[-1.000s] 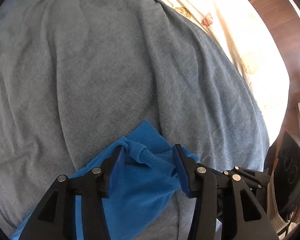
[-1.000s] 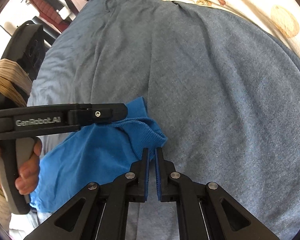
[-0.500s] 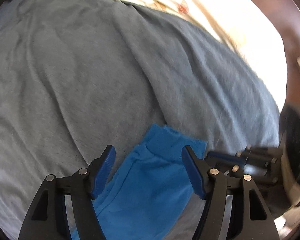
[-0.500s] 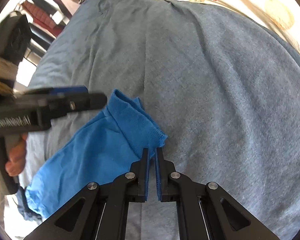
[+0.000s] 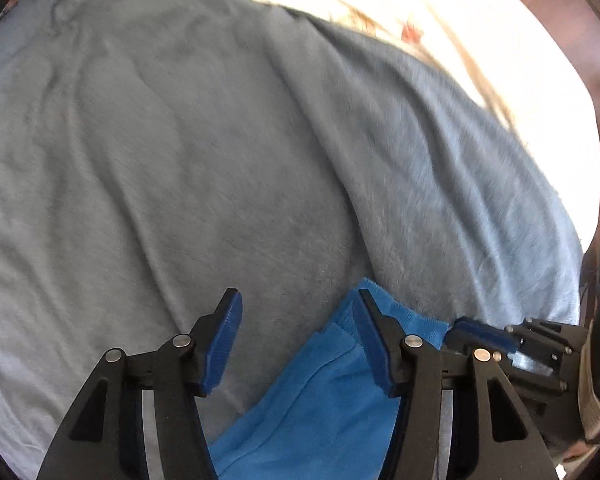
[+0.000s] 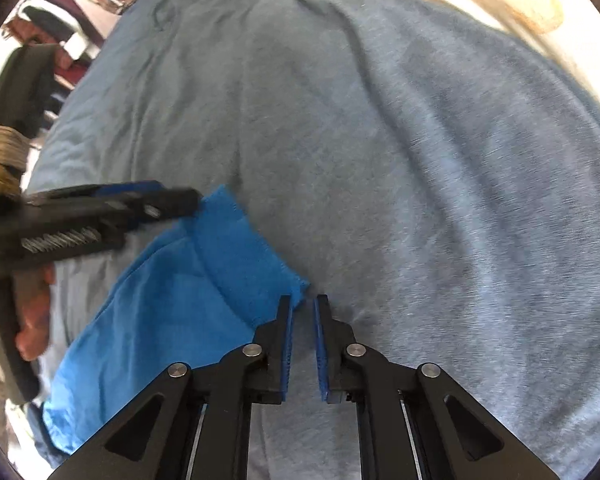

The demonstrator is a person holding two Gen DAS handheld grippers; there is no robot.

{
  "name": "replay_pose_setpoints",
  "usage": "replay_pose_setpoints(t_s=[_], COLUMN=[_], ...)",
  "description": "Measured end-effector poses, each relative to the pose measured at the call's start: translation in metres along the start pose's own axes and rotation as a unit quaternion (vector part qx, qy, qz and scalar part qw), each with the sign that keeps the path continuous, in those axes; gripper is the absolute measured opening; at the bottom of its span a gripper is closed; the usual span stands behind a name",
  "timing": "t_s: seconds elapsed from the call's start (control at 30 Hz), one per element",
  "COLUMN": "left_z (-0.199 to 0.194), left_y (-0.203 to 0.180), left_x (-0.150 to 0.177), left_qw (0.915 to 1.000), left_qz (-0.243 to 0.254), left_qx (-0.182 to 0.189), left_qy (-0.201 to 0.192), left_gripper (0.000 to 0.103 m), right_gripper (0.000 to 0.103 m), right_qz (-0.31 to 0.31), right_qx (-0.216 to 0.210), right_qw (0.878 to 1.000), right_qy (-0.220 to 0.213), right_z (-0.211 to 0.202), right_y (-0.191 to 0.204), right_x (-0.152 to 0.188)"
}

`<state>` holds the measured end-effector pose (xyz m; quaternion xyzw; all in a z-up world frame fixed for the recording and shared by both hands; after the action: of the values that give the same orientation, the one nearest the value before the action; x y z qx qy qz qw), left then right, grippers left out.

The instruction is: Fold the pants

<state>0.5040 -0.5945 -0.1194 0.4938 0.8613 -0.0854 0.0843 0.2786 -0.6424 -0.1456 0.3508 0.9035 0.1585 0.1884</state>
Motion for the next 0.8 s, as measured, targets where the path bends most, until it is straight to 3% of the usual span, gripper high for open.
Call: replay_pose_setpoints(t_s=[0.1,0.2,0.33,0.53,0.8], left_z=[-0.027,-0.048,-0.058,-0.044,-0.019], left_y=[0.021,0.045,0.060,0.080,0.077], left_x=[0.015,0.042,0.080,0.131,0.147], left_qw=[0.9998,0.9993,0.9986,0.9971,0.9949], left_qz=[0.018,0.034,0.047,0.056,0.062], left_qx=[-0.005,-0.016,-0.023,-0.010,0.030], left_qy=[-0.011,-0.008,0.006,0.051,0.073], left_gripper=[0.056,0.056,0.056,0.055,0.044], right_gripper=[0.012,0.028,0.029,0.029,0.029], right_qz=[0.003,0.004,-0.028,-0.096,-0.120], right_qx=[0.012,0.008,0.004,-0.003,-0.005], right_qw=[1.000,0.999,0.999,0.995,0.992], right_qy=[-0.012,-0.031,-0.037,-0.010,0.026], right_z=[-0.012,-0.027,-0.035,-0.014,0.012], right_y=[0.003,0.016,0.049,0.106,0.131], right_x=[-0.004,-0.005,0.000,0.016,0.034])
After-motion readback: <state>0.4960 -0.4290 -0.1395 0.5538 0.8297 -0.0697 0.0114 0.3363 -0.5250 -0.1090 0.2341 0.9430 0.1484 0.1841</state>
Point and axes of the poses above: each gripper's, at about its wrist camera, not at the fingertips, and z roughly the way its jaws point, y to its left, x to its underside, the point moved 2 cm from there along z, roughly the way its jaws point, and after that the axes turned 9 degrees about -x, right-handed, at the moved point
